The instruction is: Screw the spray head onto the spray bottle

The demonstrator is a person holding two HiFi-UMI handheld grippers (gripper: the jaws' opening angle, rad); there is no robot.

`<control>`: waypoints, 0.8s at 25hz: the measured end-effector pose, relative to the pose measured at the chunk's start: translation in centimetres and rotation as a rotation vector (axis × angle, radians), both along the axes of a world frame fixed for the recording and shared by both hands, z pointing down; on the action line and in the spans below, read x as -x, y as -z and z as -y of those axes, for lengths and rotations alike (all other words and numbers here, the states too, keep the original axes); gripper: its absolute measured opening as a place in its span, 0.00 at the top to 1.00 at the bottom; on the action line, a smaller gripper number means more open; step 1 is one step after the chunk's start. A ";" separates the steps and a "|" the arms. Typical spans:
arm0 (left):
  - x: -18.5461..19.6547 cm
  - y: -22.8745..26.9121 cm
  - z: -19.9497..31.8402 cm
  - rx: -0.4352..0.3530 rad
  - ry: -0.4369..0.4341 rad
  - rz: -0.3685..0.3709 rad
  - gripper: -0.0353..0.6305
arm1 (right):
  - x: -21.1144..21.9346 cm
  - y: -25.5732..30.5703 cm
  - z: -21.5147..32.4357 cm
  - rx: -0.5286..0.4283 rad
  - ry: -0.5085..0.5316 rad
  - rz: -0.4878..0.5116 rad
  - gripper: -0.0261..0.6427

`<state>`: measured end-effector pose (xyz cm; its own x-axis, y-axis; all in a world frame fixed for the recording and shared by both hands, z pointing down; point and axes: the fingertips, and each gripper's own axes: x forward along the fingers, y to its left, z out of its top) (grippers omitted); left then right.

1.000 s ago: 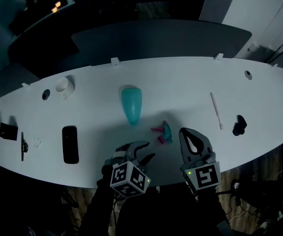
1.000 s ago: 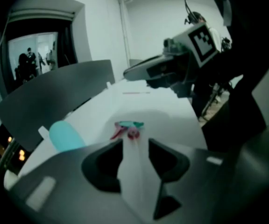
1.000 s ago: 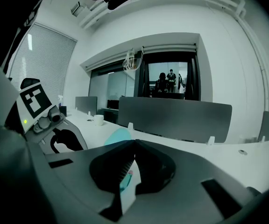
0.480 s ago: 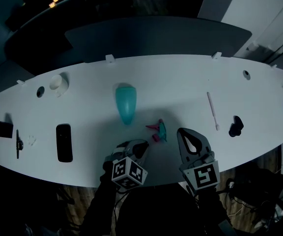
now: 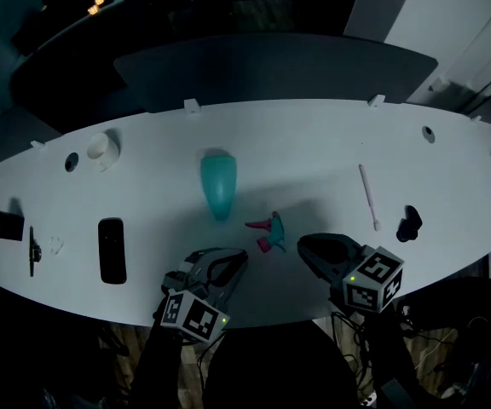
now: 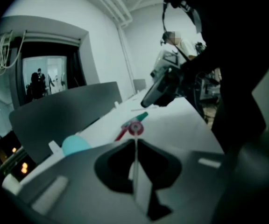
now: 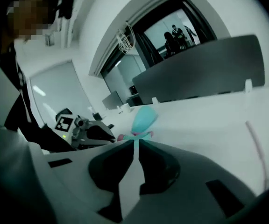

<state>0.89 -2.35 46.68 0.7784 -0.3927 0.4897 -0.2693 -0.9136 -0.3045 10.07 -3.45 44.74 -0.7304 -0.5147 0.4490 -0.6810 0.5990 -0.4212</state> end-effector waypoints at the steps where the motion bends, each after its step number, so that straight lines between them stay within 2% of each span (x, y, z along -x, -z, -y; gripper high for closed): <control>1: 0.2 0.3 0.0 -0.025 -0.011 0.009 0.92 | 0.5 0.1 -0.4 0.068 0.039 0.080 0.91; 2: 0.2 0.6 -0.1 -0.050 -0.022 0.020 0.92 | 1.0 0.2 -0.7 0.135 0.079 0.160 0.84; 4: 0.2 1.2 -0.4 -0.086 -0.045 0.031 0.92 | 1.9 0.5 -1.2 0.254 0.139 0.292 0.83; 8: 0.1 2.3 -1.2 -0.131 -0.079 0.026 0.92 | 2.9 0.1 -1.3 0.443 0.174 0.423 0.74; 11: 0.6 2.9 -1.5 -0.150 -0.079 0.025 0.92 | 3.4 0.5 -1.4 0.545 0.182 0.550 0.74; 16: 0.7 3.9 -2.5 -0.171 -0.114 0.018 0.92 | 3.8 1.0 -1.5 0.617 0.193 0.700 0.70; 20: -0.3 4.4 -3.4 -0.172 -0.158 0.002 0.92 | 4.9 1.8 -1.8 0.615 0.276 0.691 0.70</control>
<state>1.14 1.08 42.30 0.8360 -0.3438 0.4276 -0.1265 -0.8791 -0.4596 5.20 -1.63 42.90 -0.9946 -0.1039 0.0082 -0.0333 0.2414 -0.9698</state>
